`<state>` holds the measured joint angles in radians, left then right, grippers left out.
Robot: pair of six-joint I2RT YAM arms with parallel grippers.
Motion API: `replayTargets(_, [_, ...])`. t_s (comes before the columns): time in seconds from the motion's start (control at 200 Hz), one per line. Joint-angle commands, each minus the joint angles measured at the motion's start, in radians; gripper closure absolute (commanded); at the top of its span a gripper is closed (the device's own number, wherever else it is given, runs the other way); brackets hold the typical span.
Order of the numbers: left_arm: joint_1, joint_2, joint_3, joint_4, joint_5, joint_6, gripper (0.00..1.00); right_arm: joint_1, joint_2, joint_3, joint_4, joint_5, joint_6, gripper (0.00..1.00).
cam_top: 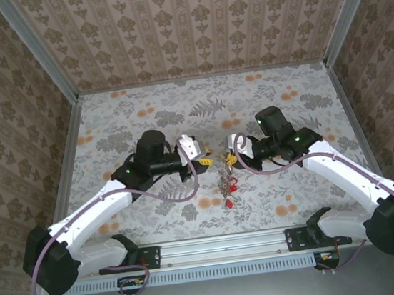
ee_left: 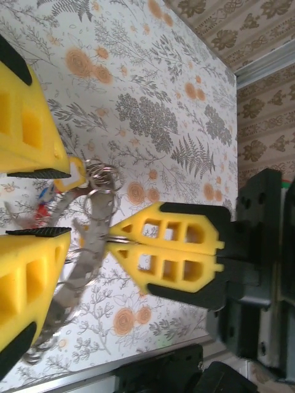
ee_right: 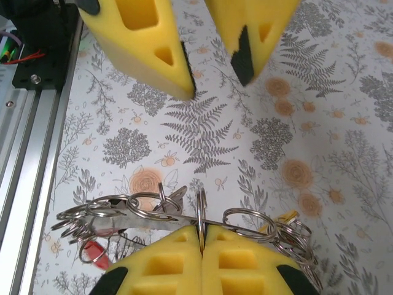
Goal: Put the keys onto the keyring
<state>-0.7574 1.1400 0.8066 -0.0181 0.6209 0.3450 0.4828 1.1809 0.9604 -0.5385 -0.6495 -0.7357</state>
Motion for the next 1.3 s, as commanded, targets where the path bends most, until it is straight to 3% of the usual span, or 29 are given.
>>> replayTargets(0.0, [0.0, 0.0, 0.013, -0.084, 0.104, 0.047, 0.68, 0.025, -0.017, 0.064, -0.106, 0.049, -0.052, 1.0])
replayTargets(0.1, [-0.02, 0.035, 0.038, -0.078, 0.137, 0.047, 0.65, 0.04, -0.005, 0.085, -0.121, 0.083, -0.044, 1.0])
replayTargets(0.37, [-0.067, 0.101, 0.045, 0.053, 0.094, -0.015, 0.65, 0.072, 0.005, 0.099, -0.123, 0.083, -0.028, 1.0])
replayTargets(0.87, [-0.104, 0.142, 0.064, 0.063, 0.087, -0.008, 0.77, 0.079, -0.013, 0.063, -0.048, 0.051, 0.025, 1.0])
replayTargets(1.065, [-0.104, 0.146, 0.099, -0.001, 0.029, 0.027, 1.0, 0.079, -0.009, 0.061, -0.041, 0.035, 0.025, 1.0])
replayTargets(1.175, [-0.096, 0.143, 0.1, 0.02, 0.056, 0.015, 1.0, 0.077, -0.016, 0.049, -0.033, 0.025, 0.024, 1.0])
replayTargets(1.245, [-0.088, 0.134, 0.08, 0.083, 0.084, -0.019, 1.0, 0.069, -0.045, 0.02, -0.005, 0.014, 0.026, 0.83])
replayTargets(1.295, [-0.079, 0.124, 0.058, 0.146, 0.106, -0.051, 1.0, 0.05, -0.077, -0.007, 0.038, -0.012, 0.04, 0.78])
